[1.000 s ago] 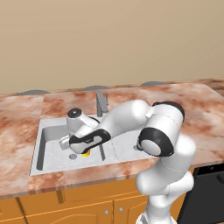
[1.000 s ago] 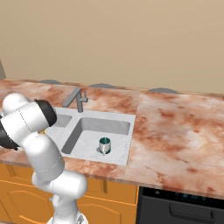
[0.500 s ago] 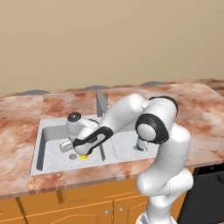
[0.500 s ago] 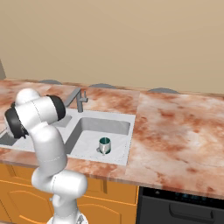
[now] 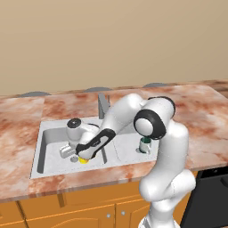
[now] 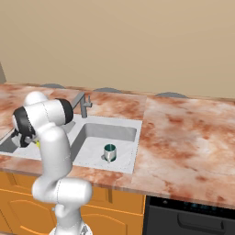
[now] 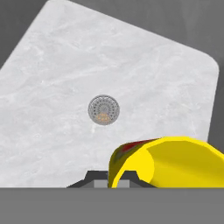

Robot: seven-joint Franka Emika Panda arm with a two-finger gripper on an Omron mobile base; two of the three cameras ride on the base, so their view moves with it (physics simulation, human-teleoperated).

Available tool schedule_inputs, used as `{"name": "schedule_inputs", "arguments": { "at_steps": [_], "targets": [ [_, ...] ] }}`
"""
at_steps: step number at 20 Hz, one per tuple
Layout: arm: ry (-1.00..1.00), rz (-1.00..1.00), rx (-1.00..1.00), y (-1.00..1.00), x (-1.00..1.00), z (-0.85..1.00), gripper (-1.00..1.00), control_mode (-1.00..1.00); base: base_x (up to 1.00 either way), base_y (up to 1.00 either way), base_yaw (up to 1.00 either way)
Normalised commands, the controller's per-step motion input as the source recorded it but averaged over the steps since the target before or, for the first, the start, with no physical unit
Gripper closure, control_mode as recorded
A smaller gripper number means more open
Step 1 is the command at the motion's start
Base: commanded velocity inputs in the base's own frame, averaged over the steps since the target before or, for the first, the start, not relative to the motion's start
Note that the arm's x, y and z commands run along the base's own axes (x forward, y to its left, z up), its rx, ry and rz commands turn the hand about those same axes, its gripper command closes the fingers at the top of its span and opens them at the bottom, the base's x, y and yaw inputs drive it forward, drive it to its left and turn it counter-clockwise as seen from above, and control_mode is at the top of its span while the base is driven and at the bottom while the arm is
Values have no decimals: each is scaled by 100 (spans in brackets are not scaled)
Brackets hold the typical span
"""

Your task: Move any existing items from the left basin to the right basin for drying. Then move the cup from the counter to the left basin of the sink for washing.

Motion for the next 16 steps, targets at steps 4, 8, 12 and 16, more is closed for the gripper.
{"name": "schedule_inputs", "arguments": {
  "at_steps": [4,8,12,16],
  "targets": [
    [4,2,0,10,15,-22,-100,-100,0,0,0],
    [2,3,1,5,18,-21,-100,-100,0,0,0],
    [0,2,2,0,16,-7,-100,-100,0,0,0],
    [-2,1,0,0,5,2,-100,-100,0,0,0]
  ]
}}
